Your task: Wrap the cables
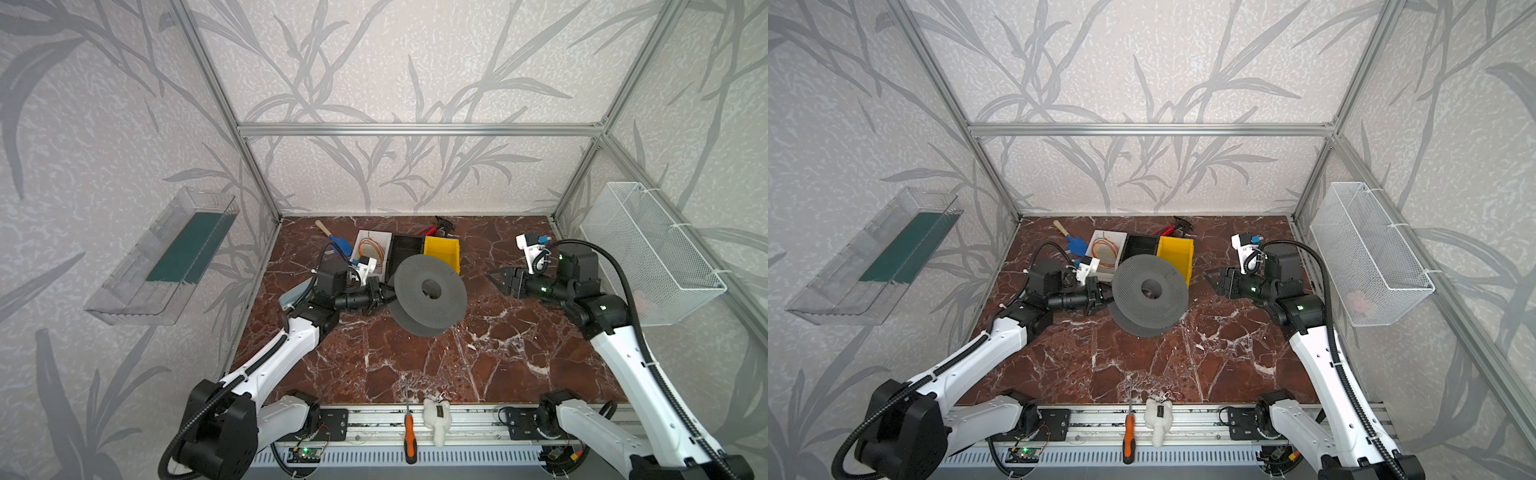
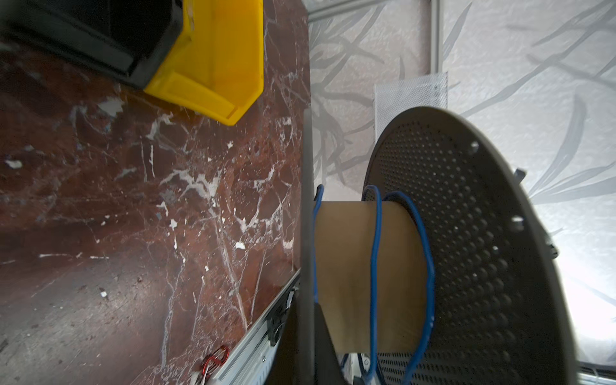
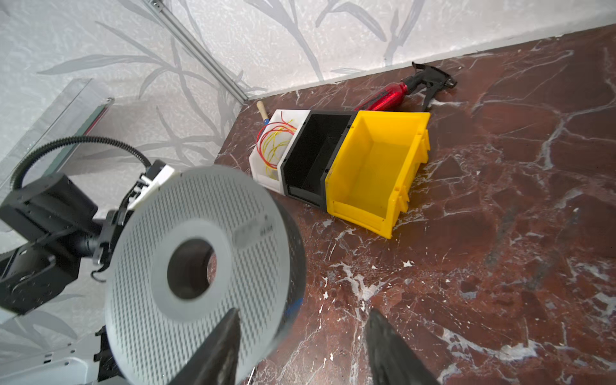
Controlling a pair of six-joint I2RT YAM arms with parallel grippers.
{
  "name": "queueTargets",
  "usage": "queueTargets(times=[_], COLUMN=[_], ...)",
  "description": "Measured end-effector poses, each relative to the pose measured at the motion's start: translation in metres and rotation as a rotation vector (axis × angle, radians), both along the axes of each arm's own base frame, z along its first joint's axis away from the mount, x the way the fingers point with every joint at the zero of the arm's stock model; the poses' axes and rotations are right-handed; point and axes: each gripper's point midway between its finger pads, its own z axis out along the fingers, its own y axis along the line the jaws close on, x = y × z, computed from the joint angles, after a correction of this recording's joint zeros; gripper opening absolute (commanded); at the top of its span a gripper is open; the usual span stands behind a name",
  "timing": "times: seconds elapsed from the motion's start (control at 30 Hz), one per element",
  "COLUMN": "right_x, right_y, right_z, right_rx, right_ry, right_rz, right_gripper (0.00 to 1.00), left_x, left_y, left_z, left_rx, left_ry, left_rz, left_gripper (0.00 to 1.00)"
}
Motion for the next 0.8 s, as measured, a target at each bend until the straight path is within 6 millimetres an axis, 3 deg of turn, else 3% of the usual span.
queueTargets(times=[0.17,0.37,0.73,0.8], right_x=[0.016,0.024,0.031,0.031], right_y=[-0.003,-0.002,0.002,0.003], right_z=[-0.027,-0.035,-0.041,-0.043], right_rx=[-0.004,-0.007,0.008,0.007], right_ry=[0.065,0.069,0.047,0.047], right_rz=[-0.041,-0.045,-0.026,-0.023], right_gripper=[0.64,0.65,0.66,0.66], left_x=[-0.029,-0.04,-0.028,-0.026], left_y=[-0.025,-0.02,-0.019,-0.018], left_z=[-0.057,-0.112,-0.121,-0.122], left_rx=[0.07,0.155,0.222,0.236], left_ry=[0.084,0.156,0.058,0.049], left_rz=[-0.106,-0.094,-0.122,-0.126], left_gripper=[0.0,0.0,0.0,0.04])
